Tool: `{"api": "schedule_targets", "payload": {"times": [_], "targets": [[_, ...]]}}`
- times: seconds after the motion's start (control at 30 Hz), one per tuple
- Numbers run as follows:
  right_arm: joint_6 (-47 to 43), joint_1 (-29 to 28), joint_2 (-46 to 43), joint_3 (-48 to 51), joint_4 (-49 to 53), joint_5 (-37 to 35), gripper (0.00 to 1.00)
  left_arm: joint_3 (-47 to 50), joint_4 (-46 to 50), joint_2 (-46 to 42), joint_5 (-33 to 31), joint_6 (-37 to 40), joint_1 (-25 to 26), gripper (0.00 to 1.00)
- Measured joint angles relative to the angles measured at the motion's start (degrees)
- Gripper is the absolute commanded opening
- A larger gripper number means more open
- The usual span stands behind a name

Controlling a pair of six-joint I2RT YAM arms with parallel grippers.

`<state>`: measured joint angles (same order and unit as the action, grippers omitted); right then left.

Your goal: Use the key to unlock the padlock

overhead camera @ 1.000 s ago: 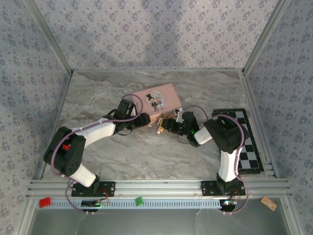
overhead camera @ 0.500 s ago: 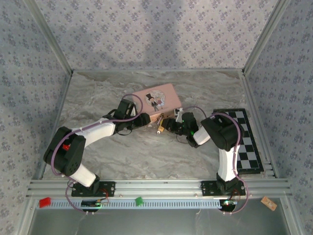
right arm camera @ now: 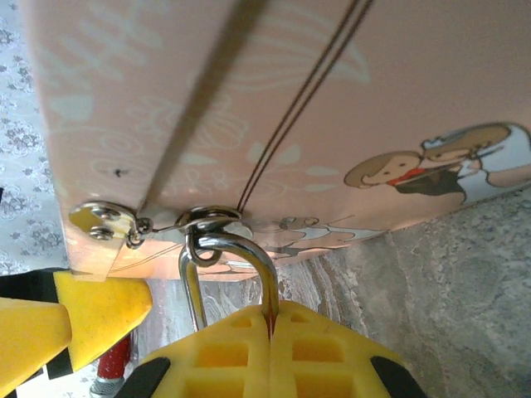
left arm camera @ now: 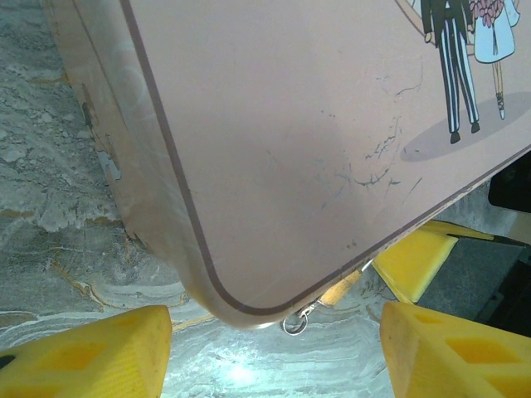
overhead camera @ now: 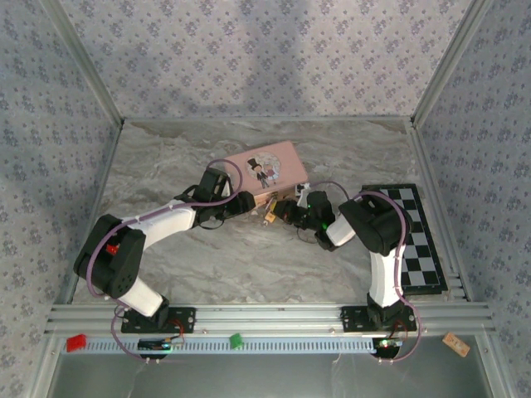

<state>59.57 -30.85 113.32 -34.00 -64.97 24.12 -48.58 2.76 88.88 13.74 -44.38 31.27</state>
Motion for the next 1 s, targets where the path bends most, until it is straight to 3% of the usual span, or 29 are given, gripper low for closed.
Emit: {"api": "schedule_targets", "payload": {"times": [0.43, 1.0], "targets": [[8.6, -1.0, 1.5, 3.3, -8.6, -6.9, 0.0, 1.2, -0.1, -0.3, -0.1, -1.2, 0.0, 0.67], [13.6, -1.4, 0.5, 4.3, -9.4, -13.7, 0.0, 2.7, -1.4, -1.2, -0.7, -2.3, 0.0, 0.69]]}}
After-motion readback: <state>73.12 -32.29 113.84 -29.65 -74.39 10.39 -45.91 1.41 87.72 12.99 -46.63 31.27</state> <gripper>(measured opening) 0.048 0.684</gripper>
